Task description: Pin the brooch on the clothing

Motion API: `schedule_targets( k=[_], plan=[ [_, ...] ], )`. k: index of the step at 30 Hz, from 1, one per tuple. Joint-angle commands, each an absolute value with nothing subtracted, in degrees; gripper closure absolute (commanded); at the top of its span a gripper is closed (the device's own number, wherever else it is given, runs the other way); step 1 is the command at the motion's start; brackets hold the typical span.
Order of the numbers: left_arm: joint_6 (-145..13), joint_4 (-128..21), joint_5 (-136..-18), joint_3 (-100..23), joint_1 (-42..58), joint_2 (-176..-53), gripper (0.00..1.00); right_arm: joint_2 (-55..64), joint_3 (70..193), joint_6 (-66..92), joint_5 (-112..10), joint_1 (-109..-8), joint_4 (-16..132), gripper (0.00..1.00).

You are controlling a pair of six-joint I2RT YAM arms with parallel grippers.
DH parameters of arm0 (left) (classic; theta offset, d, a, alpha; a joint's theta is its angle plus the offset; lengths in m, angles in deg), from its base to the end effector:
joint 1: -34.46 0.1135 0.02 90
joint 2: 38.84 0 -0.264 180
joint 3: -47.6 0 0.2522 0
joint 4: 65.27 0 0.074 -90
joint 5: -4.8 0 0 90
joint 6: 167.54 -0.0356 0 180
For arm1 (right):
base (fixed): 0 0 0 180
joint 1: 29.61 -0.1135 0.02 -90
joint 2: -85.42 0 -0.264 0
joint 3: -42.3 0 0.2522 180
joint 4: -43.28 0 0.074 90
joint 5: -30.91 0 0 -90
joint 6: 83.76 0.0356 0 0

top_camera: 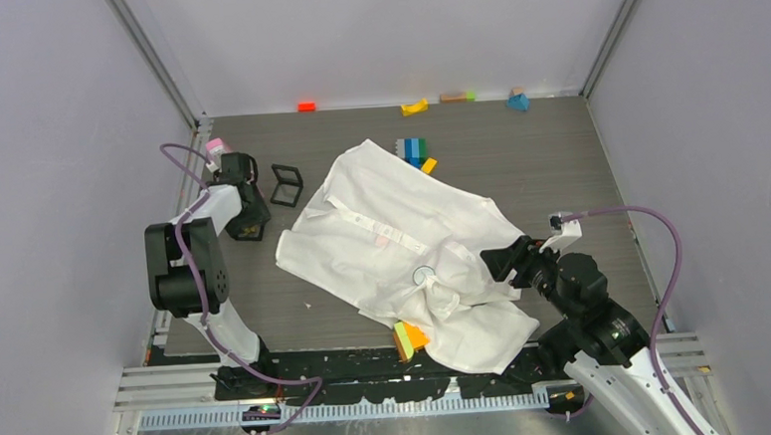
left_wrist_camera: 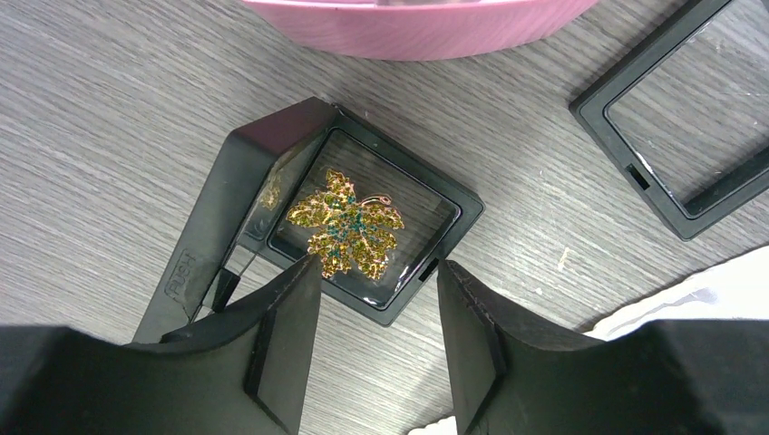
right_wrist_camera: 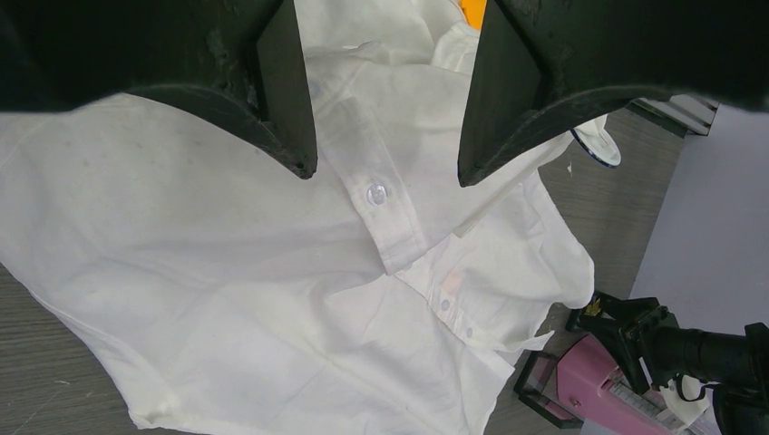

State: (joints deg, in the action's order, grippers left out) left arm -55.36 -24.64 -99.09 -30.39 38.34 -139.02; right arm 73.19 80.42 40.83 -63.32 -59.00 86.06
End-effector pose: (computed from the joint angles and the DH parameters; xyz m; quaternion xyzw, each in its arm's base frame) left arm 0.3484 0.0322 0.1815 -0.2452 0.9336 0.0789 0.2490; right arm 0.0829 0.0437 0.2477 0.0584 0.8009 0.2902 0.5205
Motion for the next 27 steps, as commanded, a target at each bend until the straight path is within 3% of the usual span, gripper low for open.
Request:
schedule_targets(
  k=[1, 9, 27],
  plan=[
    [-54.2, -25.0, -99.8, -30.4, 38.7, -138.1, 0.46, 74.4, 81.6, 40.7, -64.2, -58.9, 85.3, 0.36],
    [-51.9, -27.0, -102.5, -27.3, 38.7, -133.6, 0.43, 75.1, 81.3, 40.7, -64.2, -58.8, 85.7, 0.36],
    [-54.2, -29.3, -100.9, -28.0, 39.5, -137.7, 0.43, 75.9, 81.3, 40.8, -64.4, -58.9, 86.4, 0.36]
  ],
)
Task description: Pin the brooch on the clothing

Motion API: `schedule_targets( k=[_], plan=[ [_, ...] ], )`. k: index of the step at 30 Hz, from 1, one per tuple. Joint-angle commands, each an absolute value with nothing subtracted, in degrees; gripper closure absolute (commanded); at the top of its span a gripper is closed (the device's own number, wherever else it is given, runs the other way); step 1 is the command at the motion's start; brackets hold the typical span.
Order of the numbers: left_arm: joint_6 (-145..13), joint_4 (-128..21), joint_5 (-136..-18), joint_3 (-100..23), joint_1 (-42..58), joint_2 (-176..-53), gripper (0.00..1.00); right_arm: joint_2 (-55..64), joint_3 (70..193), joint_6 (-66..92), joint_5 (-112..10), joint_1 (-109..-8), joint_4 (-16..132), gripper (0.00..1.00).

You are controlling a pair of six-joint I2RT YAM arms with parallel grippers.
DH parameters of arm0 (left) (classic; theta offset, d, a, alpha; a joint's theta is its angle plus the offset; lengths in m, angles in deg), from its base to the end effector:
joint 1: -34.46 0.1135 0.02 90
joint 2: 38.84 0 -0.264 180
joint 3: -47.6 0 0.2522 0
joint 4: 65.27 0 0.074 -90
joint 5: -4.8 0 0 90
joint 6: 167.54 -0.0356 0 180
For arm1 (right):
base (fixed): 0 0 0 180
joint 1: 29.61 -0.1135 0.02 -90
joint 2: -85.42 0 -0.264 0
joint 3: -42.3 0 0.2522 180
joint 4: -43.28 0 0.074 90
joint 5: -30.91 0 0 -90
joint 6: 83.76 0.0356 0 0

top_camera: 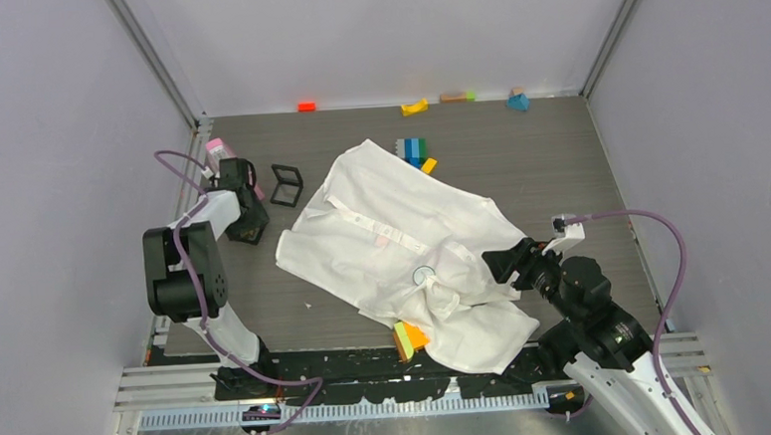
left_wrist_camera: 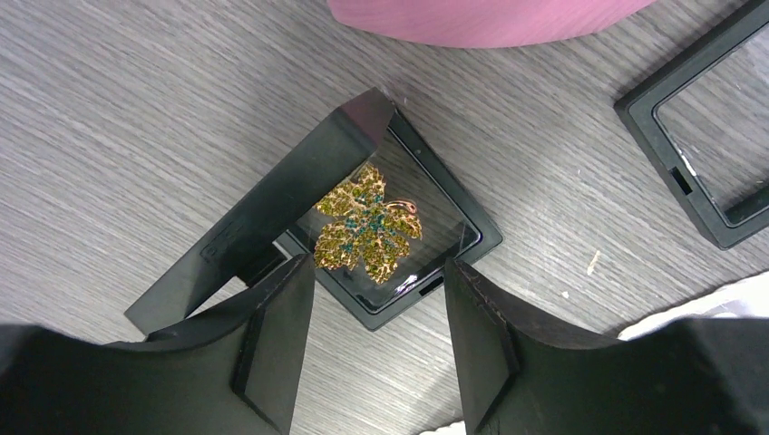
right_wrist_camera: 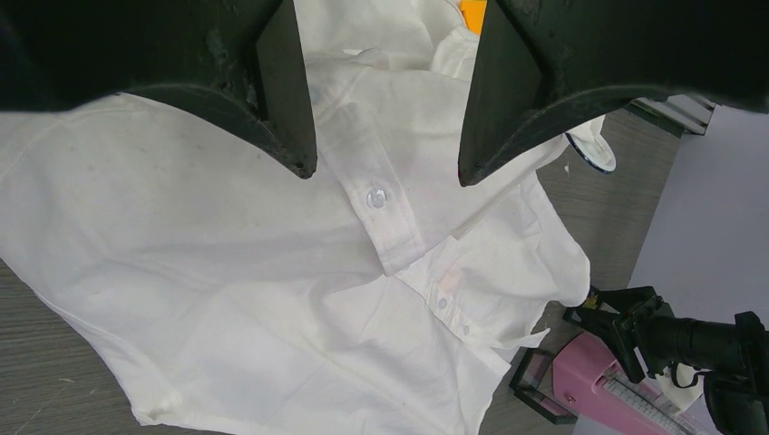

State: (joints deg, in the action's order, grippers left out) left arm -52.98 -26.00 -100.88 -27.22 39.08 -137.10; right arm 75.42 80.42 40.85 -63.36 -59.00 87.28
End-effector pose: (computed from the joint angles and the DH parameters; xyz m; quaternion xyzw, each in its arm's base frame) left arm 0.3371 0.0369 0.1782 -0.2736 0.9235 0.0901 0.2531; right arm 0.0778 0.0408 0.2482 0.0587 0.7956 0.2939 0.5265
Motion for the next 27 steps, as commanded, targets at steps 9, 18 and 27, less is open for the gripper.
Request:
schedule_targets(
  k=[9, 18, 27],
  plan=[
    [-54.5, -29.4, -99.8, -28.4, 39.6, -139.2, 0.46, 76.0, 81.3, 40.8, -64.4, -58.9, 86.4, 0.36],
    [-54.4, -29.3, -99.1, -27.6, 39.6, -137.8, 0.61, 76.2, 81.3, 40.7, -64.7, -58.9, 86.4, 0.36],
    [-55.0, -29.4, -100.7, -26.8, 39.6, -135.3, 0.62, 76.3, 81.3, 40.7, -64.8, -58.8, 86.4, 0.36]
  ],
)
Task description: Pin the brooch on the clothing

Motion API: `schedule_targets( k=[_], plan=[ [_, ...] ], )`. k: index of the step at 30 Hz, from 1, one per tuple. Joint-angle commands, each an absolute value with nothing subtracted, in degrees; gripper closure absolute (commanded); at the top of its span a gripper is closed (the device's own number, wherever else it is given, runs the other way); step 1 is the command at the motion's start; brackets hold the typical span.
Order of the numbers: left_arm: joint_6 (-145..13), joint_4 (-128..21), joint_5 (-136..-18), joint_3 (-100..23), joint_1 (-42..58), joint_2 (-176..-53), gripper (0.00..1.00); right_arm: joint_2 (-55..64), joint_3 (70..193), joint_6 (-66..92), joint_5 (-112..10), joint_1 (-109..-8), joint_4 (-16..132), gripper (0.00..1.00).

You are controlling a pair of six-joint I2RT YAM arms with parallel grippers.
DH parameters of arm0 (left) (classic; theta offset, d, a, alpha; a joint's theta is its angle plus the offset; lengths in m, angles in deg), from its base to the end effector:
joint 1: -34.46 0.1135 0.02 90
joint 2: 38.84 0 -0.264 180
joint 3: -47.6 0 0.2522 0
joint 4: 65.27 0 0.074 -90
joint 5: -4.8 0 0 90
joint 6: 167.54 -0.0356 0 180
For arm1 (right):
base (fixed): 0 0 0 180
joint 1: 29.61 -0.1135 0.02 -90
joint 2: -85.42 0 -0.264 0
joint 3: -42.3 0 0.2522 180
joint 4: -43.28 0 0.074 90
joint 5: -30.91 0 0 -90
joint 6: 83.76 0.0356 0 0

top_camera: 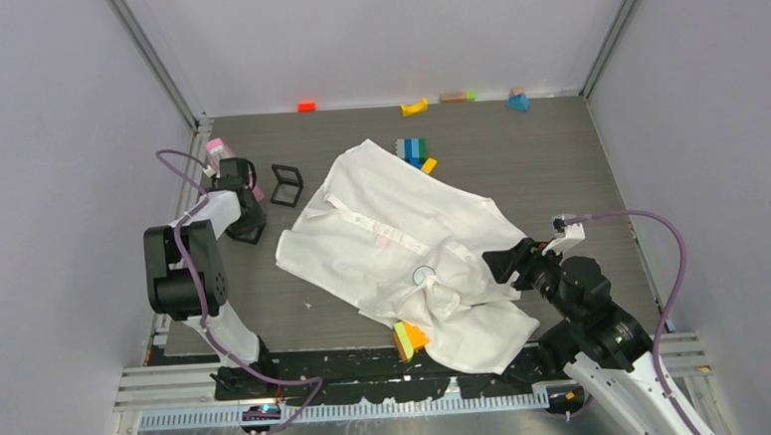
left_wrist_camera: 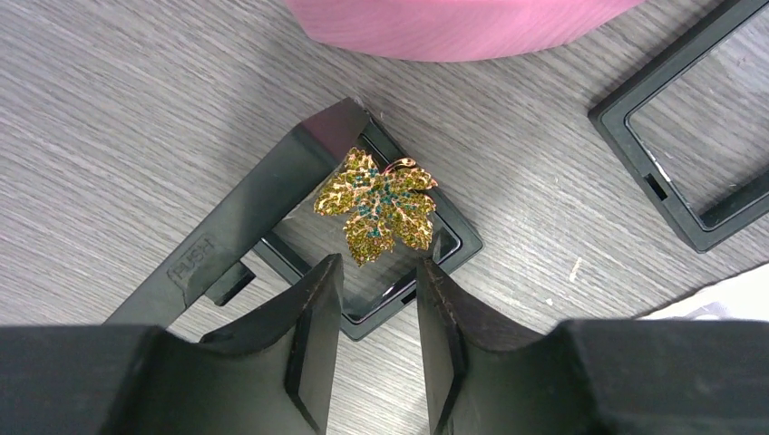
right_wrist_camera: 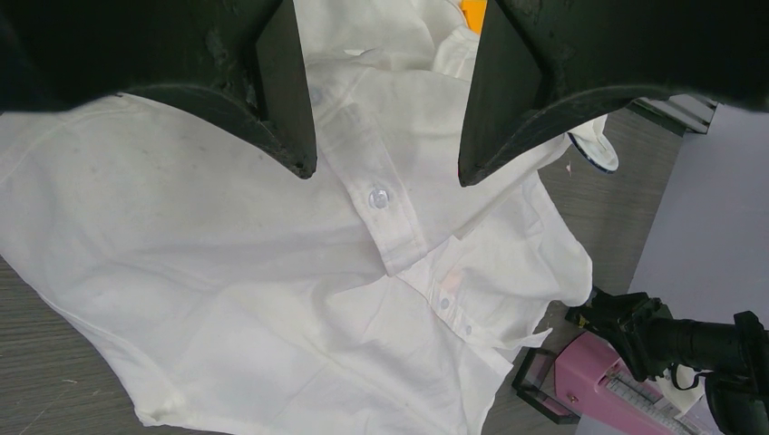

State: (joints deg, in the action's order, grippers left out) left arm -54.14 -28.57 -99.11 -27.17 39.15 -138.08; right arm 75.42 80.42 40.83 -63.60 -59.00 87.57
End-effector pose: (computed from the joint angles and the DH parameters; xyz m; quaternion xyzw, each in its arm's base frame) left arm 0.3424 0.0367 0.1745 -0.2626 0.9253 0.0755 0.2629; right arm 0.0777 0.0406 0.2477 0.0598 0.7970 0.2913 0.5257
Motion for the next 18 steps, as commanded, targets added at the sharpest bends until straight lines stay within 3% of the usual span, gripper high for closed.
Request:
schedule_targets(
  k=[1, 8, 18],
  plan=[
    [-55.2, -29.2, -100.9, -26.9, 39.6, -135.5, 0.59, 76.3, 81.4, 40.7, -64.8, -58.8, 86.4, 0.36],
    [-56.7, -29.6, -101.2, -27.8, 39.6, -136.3, 0.46, 76.5, 81.4, 40.7, -64.8, -58.8, 86.6, 0.36],
    [-58.5, -31.6, -99.4, -29.1, 40.5, -137.9, 0.49, 76.2, 81.3, 40.6, -64.7, -58.8, 86.5, 0.36]
  ],
)
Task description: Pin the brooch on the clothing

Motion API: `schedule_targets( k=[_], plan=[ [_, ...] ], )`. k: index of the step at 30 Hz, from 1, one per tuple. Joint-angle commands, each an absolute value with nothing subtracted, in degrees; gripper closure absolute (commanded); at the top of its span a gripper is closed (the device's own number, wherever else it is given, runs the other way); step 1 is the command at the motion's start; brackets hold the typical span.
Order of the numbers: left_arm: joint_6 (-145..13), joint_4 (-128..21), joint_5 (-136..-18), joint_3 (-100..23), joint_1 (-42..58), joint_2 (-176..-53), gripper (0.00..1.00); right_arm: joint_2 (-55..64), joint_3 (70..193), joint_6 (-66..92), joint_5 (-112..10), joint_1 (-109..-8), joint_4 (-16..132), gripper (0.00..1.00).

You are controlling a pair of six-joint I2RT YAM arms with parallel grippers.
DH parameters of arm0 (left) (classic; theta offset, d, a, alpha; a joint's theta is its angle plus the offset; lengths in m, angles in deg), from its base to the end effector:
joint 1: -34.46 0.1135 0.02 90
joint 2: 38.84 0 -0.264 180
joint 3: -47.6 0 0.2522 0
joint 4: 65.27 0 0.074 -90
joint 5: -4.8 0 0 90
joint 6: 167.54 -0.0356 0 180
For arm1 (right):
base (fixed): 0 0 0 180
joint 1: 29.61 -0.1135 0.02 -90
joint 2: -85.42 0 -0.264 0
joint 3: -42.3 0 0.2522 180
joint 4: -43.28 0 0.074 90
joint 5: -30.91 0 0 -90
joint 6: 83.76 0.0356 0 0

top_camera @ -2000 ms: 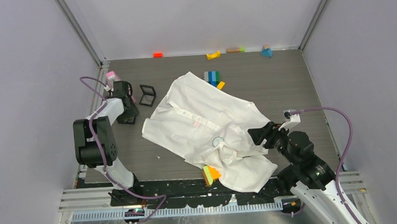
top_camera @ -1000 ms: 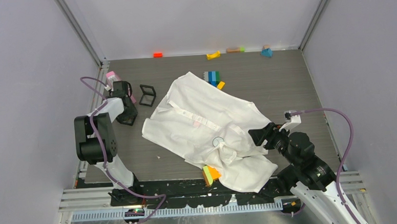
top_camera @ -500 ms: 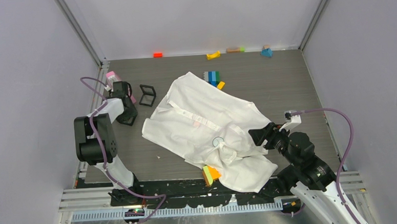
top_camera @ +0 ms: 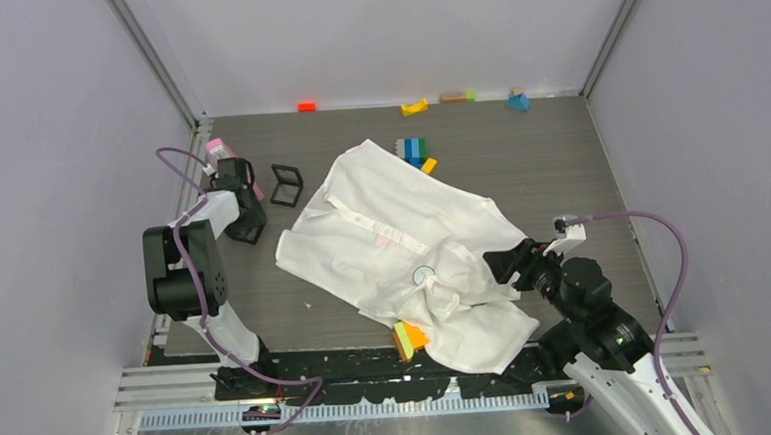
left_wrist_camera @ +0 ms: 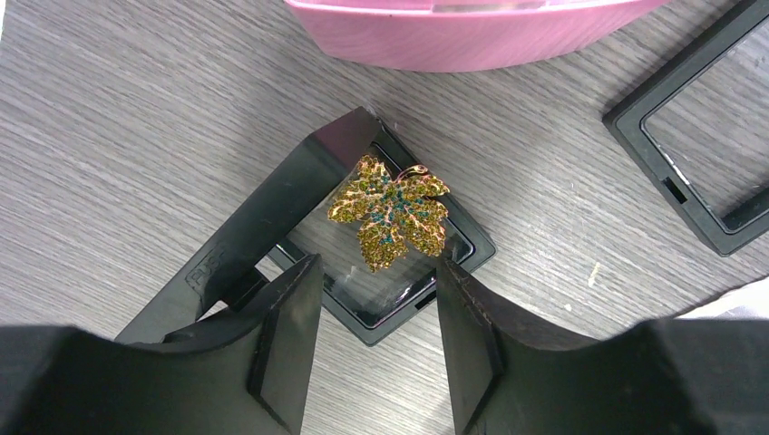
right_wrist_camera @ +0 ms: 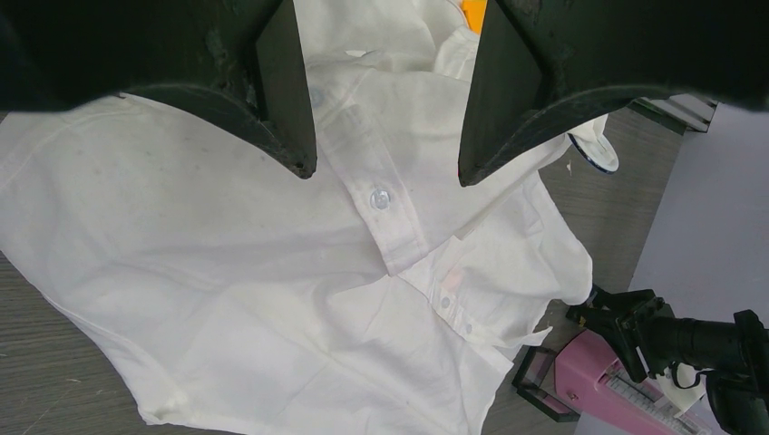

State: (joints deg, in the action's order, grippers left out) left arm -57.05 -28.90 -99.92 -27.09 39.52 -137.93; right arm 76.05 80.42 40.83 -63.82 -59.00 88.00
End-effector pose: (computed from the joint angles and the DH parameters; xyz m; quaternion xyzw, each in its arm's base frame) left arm 0.3422 0.0394 0.1754 -0.2437 0.9288 0.0892 0.2646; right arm 0.0763 0.0396 0.2477 0.0610 0.7958 0.2907 0.5276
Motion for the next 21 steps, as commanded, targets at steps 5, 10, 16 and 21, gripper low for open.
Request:
schedule_targets(
  k=[5, 10, 16, 21],
  plan=[
    [-58.6, -32.0, -96.7, -29.7, 40.6, -139.1, 0.48, 76.1, 81.3, 40.7, -64.7, -58.9, 86.5, 0.36],
    [-58.9, -31.9, -96.5, -30.3, 40.6, -139.8, 0.47, 76.0, 81.2, 40.7, -64.7, -58.8, 86.5, 0.36],
    [-59.3, -31.7, -96.7, -30.8, 41.1, -140.9, 0.46, 75.9, 81.1, 40.7, -64.5, -58.9, 86.4, 0.36],
    [-59.4, -31.3, -96.2, -31.3, 41.5, -141.7, 0.53, 75.9, 81.1, 40.7, -64.5, -58.8, 86.3, 0.36]
  ],
)
